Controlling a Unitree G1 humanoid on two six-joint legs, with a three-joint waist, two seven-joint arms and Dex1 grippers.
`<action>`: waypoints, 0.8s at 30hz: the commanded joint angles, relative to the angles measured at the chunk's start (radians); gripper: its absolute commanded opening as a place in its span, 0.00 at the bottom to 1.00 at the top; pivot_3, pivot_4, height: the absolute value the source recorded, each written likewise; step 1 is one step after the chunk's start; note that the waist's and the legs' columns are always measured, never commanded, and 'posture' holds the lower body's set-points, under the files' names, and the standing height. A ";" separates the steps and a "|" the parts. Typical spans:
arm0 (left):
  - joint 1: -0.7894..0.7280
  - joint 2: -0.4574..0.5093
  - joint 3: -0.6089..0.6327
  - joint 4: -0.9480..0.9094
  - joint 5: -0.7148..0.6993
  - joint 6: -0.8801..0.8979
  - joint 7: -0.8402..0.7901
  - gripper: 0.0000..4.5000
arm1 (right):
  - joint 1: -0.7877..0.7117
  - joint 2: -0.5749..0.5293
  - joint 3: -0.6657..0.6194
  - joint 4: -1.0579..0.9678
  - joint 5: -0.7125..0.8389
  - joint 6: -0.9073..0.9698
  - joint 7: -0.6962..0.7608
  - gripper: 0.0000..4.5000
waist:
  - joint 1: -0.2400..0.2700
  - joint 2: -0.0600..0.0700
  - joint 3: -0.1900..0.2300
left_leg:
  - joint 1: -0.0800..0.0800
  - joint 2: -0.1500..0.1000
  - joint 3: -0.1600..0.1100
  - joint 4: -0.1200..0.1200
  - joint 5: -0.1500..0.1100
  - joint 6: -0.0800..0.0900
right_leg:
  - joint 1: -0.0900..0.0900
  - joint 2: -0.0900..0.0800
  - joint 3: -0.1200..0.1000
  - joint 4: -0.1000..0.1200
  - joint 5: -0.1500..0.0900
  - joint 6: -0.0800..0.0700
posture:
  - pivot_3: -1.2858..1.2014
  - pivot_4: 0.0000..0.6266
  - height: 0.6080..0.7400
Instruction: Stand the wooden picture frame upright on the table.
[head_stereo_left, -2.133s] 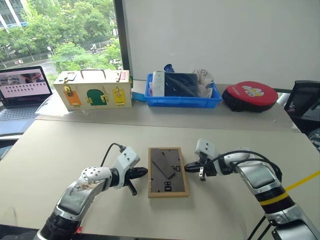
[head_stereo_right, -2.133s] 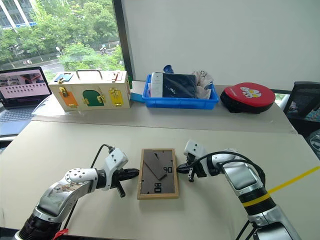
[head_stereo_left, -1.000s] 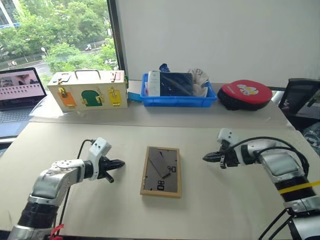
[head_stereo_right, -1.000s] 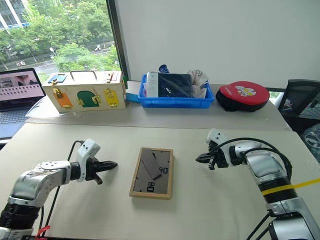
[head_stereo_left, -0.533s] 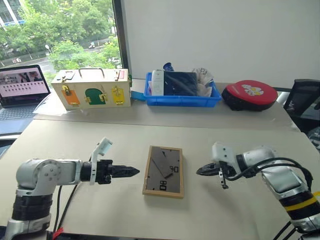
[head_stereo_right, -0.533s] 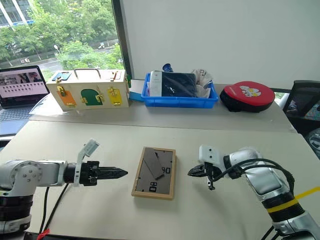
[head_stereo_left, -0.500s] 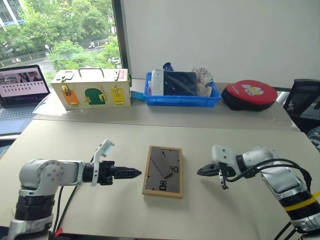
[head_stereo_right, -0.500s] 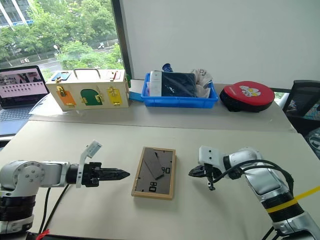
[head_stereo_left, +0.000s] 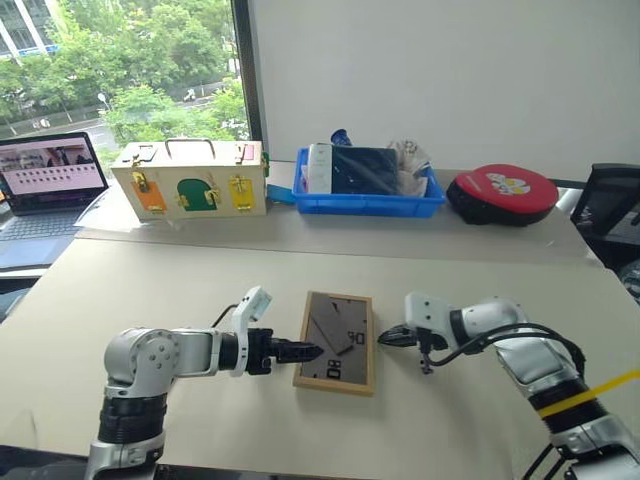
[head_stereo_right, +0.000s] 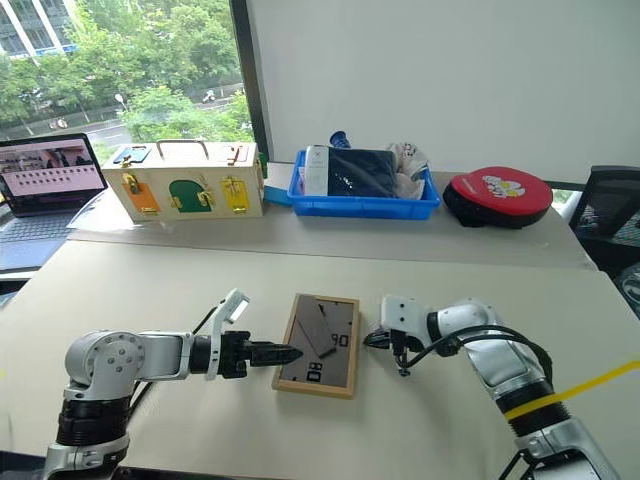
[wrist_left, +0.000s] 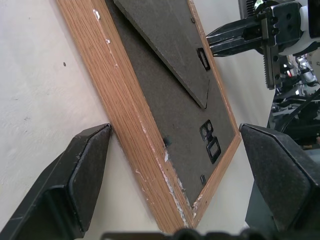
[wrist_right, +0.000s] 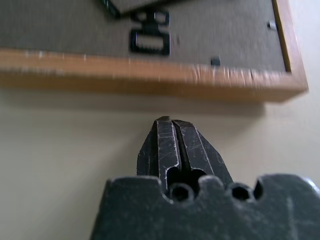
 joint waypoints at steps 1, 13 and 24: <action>0.006 -0.102 0.011 0.008 -0.029 0.045 0.034 0.99 | -0.015 0.022 -0.007 -0.025 0.012 0.021 -0.018 0.00 | 0.002 0.000 0.000 | 0.000 0.000 0.000 0.000 0.000 0.000 | 0.001 0.000 0.000 -0.001 0.000 0.000 | 0.52 0.24 1.00; 0.015 -0.231 0.103 0.035 -0.101 0.069 0.123 0.99 | 0.010 0.025 -0.006 -0.037 0.004 0.046 -0.031 0.00 | -0.008 0.000 -0.001 | -0.002 -0.001 -0.001 -0.002 0.000 0.000 | 0.000 -0.001 -0.001 -0.005 0.001 0.001 | 0.52 0.24 1.00; 0.055 -0.102 0.116 0.032 -0.163 0.069 0.105 0.93 | 0.005 0.023 -0.003 -0.020 -0.002 0.045 -0.035 0.00 | -0.010 0.000 -0.001 | -0.002 -0.001 -0.002 -0.002 0.000 0.000 | 0.000 -0.001 -0.001 -0.005 0.001 0.001 | 0.52 0.24 1.00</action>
